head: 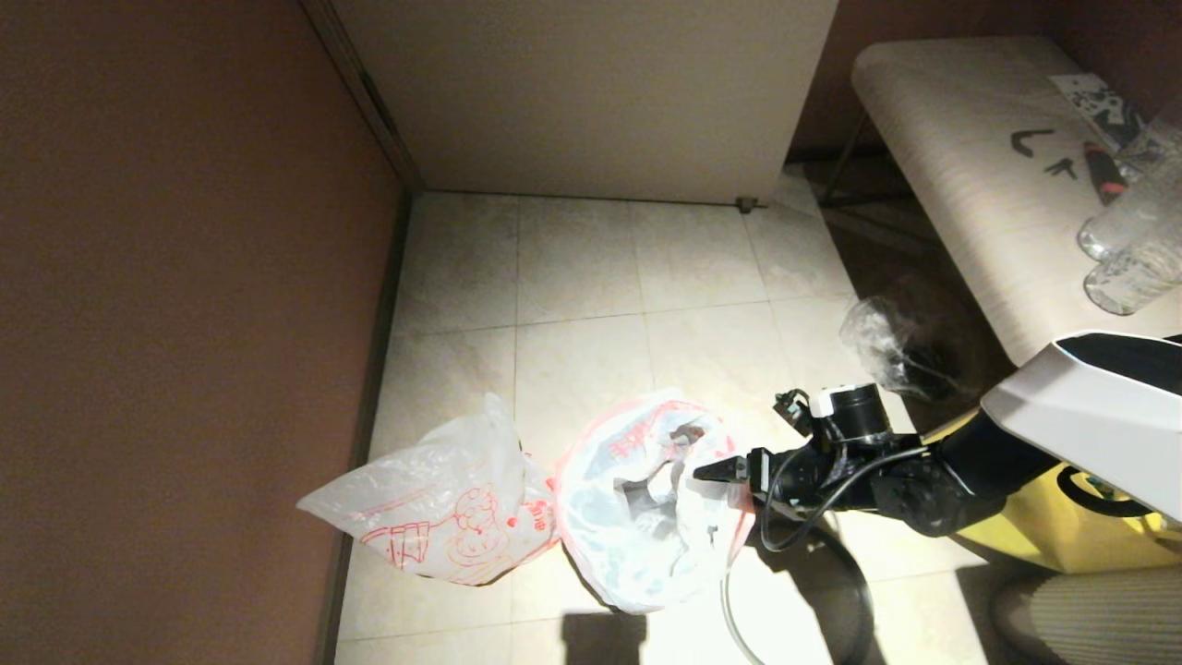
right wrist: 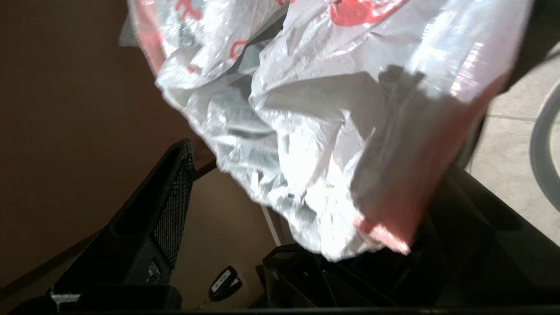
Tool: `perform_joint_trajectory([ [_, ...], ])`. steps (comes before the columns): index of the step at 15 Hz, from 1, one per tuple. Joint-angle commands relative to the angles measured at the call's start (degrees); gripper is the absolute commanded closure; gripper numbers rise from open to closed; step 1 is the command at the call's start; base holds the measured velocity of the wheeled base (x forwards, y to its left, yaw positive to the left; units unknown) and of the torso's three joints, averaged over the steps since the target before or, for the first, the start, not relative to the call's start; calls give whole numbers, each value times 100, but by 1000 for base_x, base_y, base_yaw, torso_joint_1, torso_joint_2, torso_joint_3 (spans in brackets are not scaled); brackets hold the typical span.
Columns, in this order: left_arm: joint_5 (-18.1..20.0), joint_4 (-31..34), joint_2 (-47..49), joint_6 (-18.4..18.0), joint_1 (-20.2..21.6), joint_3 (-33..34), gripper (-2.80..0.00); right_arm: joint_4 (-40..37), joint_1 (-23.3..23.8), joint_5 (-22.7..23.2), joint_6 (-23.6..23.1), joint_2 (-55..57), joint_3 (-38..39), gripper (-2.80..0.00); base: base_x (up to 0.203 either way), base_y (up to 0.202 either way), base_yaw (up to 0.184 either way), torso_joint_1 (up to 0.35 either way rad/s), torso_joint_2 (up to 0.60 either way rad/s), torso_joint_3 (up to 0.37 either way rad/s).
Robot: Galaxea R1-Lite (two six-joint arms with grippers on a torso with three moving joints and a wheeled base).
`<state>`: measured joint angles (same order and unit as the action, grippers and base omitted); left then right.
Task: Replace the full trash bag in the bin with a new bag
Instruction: Place the trash bag on the floor
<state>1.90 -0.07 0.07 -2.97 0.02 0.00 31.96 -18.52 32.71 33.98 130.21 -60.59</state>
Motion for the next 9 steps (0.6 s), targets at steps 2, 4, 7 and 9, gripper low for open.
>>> perform_joint_trajectory([
  [2,3,-1,1,-1,6,18,0,3,15,-72,21,101,21,-280,0,0,0,0,0,0],
  [4,3,2,1,-1,-2,18,0,11,-85,-72,21,126,-17,-280,0,0,0,0,0,0],
  [7,3,7,1,-1,-2,18,0,12,-160,-80,30,127,-94,0,0,0,0,0,0,0],
  [9,3,6,1,-1,-2,18,0,-4,-185,-81,25,135,-145,0,0,0,0,0,0,0],
])
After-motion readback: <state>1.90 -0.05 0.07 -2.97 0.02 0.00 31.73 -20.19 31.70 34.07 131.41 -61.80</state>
